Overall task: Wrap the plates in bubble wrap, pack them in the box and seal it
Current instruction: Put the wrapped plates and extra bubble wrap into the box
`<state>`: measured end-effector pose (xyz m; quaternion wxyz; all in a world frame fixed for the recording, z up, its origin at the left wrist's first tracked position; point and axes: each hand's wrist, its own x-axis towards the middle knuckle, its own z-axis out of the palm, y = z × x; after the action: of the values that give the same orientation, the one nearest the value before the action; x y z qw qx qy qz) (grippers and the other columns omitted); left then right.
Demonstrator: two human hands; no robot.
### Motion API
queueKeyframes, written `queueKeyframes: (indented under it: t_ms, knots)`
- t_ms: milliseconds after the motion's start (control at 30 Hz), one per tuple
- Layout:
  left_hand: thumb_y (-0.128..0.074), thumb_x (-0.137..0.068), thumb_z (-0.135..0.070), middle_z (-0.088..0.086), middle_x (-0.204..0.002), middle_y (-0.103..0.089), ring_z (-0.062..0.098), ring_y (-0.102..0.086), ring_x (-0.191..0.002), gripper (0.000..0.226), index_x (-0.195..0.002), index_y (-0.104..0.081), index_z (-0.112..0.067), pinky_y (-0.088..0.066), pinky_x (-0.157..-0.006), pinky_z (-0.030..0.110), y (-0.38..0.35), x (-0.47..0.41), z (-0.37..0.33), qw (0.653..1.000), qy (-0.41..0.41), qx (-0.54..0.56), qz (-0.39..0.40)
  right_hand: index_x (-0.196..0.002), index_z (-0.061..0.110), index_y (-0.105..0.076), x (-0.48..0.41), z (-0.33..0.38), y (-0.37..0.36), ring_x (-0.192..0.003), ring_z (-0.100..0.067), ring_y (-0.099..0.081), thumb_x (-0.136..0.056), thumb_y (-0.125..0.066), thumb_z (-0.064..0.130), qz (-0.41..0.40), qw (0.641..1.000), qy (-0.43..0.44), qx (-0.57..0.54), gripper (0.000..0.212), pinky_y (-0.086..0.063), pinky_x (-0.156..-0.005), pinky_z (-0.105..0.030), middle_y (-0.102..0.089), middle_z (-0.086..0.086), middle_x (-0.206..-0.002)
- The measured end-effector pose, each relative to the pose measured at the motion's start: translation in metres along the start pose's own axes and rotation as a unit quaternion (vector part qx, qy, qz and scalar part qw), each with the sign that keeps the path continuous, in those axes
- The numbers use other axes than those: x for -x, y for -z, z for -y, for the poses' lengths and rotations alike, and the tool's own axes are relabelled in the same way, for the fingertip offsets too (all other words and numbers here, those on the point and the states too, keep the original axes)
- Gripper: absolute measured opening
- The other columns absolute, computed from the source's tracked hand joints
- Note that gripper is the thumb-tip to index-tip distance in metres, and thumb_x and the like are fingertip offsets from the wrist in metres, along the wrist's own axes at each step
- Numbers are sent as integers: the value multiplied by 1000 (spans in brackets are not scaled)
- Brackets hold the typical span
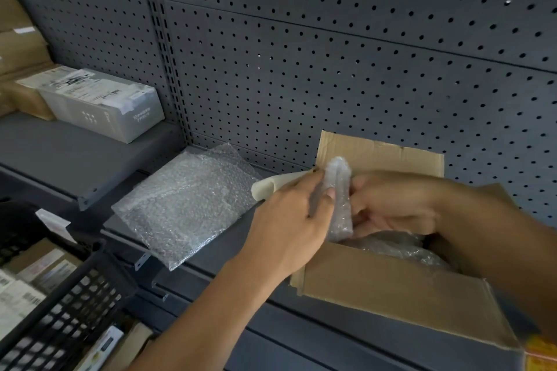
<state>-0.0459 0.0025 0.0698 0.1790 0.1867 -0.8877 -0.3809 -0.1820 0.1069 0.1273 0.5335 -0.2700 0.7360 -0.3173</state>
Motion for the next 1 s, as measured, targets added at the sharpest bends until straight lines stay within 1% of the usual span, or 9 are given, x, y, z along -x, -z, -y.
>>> queueKeyframes:
  t_ms: [100, 200, 333, 433, 500, 600, 800, 900, 1000]
  knots:
    - [-31, -108, -45, -19, -149, -52, 3, -48, -133, 46, -151, -45, -38, -47, -106, 32, -3, 0, 2, 1000, -10, -13, 7, -129, -2, -58, 9, 0, 13, -112, -39, -68, -102, -38, 7, 10, 989, 24, -146, 34, -56, -96, -46, -69, -25, -120]
    - [-28, -110, -31, -13, -161, -38, 2, -28, -147, 48, -158, -36, -28, -27, -109, 5, -7, 1, 0, 999, -25, -34, 24, -128, 5, -61, 10, -1, 6, -111, -37, -69, -106, -40, 28, 11, 990, 36, -135, 38, -54, -98, -48, -71, -21, -120]
    - [-32, -109, -23, -8, -165, -29, 13, -25, -152, 55, -162, -20, -27, -25, -122, 28, -3, -3, 1, 996, 34, 55, 58, -125, 8, -63, -3, -2, -10, -107, -30, -72, -107, -43, 11, -59, 991, 36, -115, 27, -56, -96, -48, -74, -16, -114]
    - [-30, -107, -30, -8, -166, -28, 10, -24, -152, 57, -162, -15, -33, -22, -126, 37, -4, -2, 0, 988, 45, 100, 110, -116, -1, -64, -15, -3, -22, -80, -27, -74, -103, -39, 0, -91, 996, 2, -19, 29, -62, -74, -34, -74, -18, -90]
    - [-34, -106, -22, -10, -170, -17, 7, -13, -155, 62, -163, -11, -33, -15, -128, 34, -7, -1, -2, 988, 53, 92, 114, -99, -3, -63, -22, -3, -31, -54, -12, -55, -101, -33, -5, -126, 984, -36, 118, 30, -45, -50, -15, -58, -9, -65]
    - [-36, -104, -10, -12, -171, -3, 0, 1, -155, 68, -164, -10, -31, -4, -127, 26, -9, 0, -5, 989, 42, 81, 114, -102, 9, -61, -28, -6, -33, -71, -14, -47, -102, -34, -3, -173, 951, -28, 256, 30, -38, -60, -19, -51, -2, -78]
    - [-38, -100, -5, -8, -165, -28, 19, -33, -149, 71, -159, -20, -39, -30, -122, 42, -6, -2, -6, 985, 51, 109, 122, -135, -4, -52, -31, 8, -33, -119, -33, -57, -103, -44, 5, -151, 931, -66, 325, 34, -37, -80, -29, -56, -22, -137]
    - [-45, -102, -12, -31, -151, -38, -11, -50, -124, 59, -150, -36, -46, -43, -101, 15, 2, 0, -1, 979, 42, 172, 101, -128, 2, -57, -34, 1, -27, -88, -24, -52, -102, -43, 5, -135, 959, -69, 241, 29, -37, -74, -26, -61, -17, -111]
    - [-49, -107, -26, -29, -156, -36, -8, -40, -138, 44, -147, -43, -45, -34, -118, 24, 22, 0, 20, 983, 46, 178, 26, -117, 6, -62, -29, -13, -10, -80, -24, -61, -98, -55, 22, -104, 982, -66, 140, 27, -53, -77, -34, -63, -8, -98]
